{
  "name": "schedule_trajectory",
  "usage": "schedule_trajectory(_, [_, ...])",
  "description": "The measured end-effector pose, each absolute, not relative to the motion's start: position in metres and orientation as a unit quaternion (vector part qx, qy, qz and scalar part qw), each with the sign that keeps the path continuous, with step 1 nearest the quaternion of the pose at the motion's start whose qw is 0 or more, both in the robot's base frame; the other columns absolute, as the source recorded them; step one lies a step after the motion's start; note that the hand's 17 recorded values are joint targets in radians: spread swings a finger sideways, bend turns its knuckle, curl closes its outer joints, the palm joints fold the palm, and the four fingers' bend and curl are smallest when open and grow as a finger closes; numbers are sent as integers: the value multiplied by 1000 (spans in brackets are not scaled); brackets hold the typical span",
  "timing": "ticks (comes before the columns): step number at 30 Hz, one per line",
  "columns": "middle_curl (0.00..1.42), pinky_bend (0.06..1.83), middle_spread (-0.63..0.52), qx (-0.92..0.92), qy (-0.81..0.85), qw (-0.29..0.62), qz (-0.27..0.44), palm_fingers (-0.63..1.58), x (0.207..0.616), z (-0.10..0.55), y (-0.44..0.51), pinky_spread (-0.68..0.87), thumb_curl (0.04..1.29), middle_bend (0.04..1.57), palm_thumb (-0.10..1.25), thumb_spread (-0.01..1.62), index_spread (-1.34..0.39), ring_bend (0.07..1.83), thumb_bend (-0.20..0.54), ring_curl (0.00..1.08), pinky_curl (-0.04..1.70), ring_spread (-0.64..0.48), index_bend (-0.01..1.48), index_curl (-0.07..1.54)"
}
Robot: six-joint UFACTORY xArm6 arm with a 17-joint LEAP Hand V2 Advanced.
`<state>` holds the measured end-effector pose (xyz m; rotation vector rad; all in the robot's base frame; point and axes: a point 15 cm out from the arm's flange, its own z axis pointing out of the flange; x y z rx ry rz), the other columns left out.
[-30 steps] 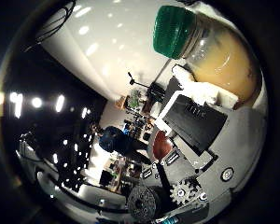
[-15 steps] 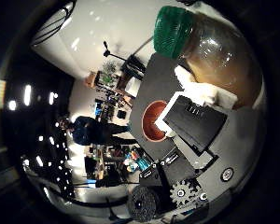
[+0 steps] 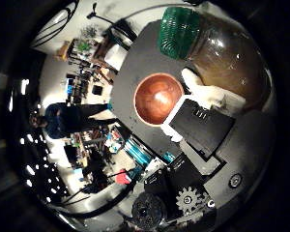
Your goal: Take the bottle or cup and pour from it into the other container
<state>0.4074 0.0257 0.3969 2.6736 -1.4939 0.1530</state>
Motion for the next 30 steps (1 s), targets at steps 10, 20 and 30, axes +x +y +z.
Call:
schedule_trajectory(10, [720, 1221, -97, 884, -435, 133, 112, 1151, 398, 394, 73, -230, 943, 1368, 1081, 221, -183, 1467, -21, 650, 979, -174, 1199, 751])
schedule_trajectory(20, [727, 1213, -101, 873, -374, 260, 176, 1155, 391, 388, 95, -232, 949, 1361, 1076, 227, -183, 1464, -21, 651, 991, -174, 1192, 751])
schedule_trajectory(30, [731, 1203, -101, 851, -338, 332, 227, 1158, 402, 378, 108, -233, 948, 1356, 1071, 235, -183, 1464, -21, 650, 995, -173, 1189, 748])
